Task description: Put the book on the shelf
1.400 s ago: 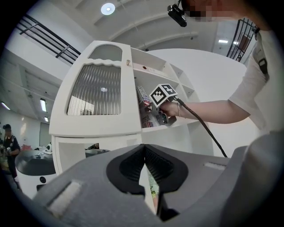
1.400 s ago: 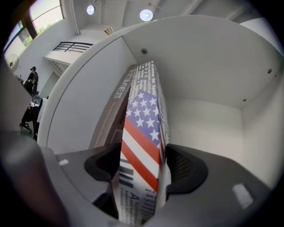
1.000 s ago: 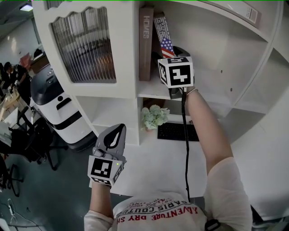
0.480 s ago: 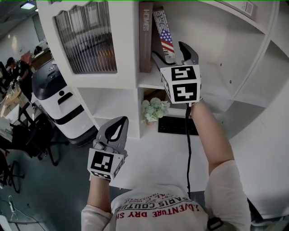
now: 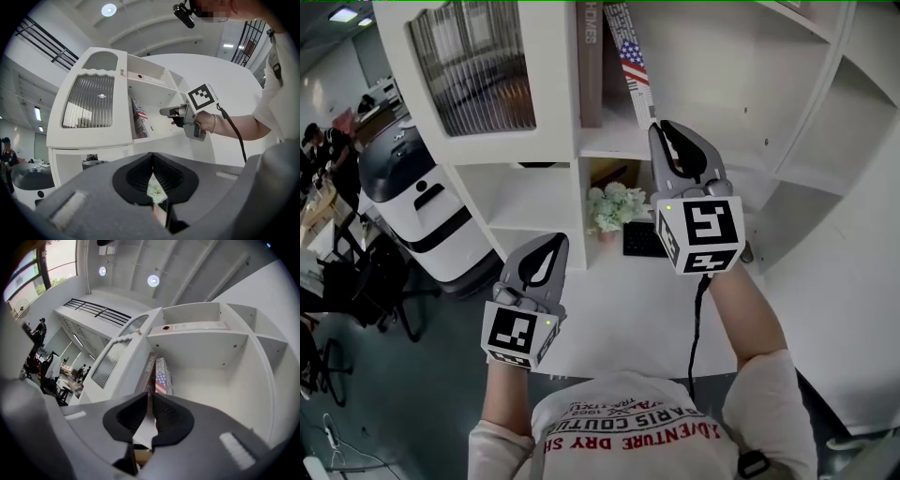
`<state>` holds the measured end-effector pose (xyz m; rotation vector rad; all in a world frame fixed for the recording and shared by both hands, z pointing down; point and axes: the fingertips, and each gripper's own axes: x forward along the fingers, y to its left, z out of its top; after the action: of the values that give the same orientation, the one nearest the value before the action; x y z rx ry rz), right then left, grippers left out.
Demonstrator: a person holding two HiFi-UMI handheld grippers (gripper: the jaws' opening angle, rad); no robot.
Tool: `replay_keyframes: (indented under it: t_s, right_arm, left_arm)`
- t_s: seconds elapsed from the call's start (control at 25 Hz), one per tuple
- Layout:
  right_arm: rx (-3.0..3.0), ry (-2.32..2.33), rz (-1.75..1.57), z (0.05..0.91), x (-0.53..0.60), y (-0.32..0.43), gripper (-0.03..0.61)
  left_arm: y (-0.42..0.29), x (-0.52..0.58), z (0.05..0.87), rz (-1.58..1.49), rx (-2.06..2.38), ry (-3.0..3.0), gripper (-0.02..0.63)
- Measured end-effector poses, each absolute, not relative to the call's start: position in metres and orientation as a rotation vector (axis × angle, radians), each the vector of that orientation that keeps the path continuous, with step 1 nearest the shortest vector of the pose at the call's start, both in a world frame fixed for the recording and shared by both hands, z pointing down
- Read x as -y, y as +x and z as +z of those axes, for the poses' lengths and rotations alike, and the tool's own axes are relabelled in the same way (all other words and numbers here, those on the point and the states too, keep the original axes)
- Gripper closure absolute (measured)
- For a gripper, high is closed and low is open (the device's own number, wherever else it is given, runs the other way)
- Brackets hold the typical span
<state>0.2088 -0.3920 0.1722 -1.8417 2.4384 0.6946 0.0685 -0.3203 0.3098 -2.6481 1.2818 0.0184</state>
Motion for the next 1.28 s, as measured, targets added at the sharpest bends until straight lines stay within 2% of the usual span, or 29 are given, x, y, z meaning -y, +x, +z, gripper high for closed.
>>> replay_keyframes:
  t_s: [0.12, 0.56, 1.28]
  right_arm:
    - [-2.452, -1.845, 0.629, 0.194, 0.375, 0.216, 0.577]
    - [-2.463, -1.779, 0.639, 0.254, 0.286, 0.2, 0.577]
    - [-2.516, -1.803, 0.49, 0.294, 0.254, 0.192, 0.578]
  left_arm:
    - [0.07, 0.312, 0.307, 0.027, -1.26, -2.655, 0.609]
    - [0.07, 0.281, 0.297, 0.032, -1.185, -2.677, 0.609]
    - [0.068, 0.273, 0.294, 0.066, -1.104, -2.741, 0.609]
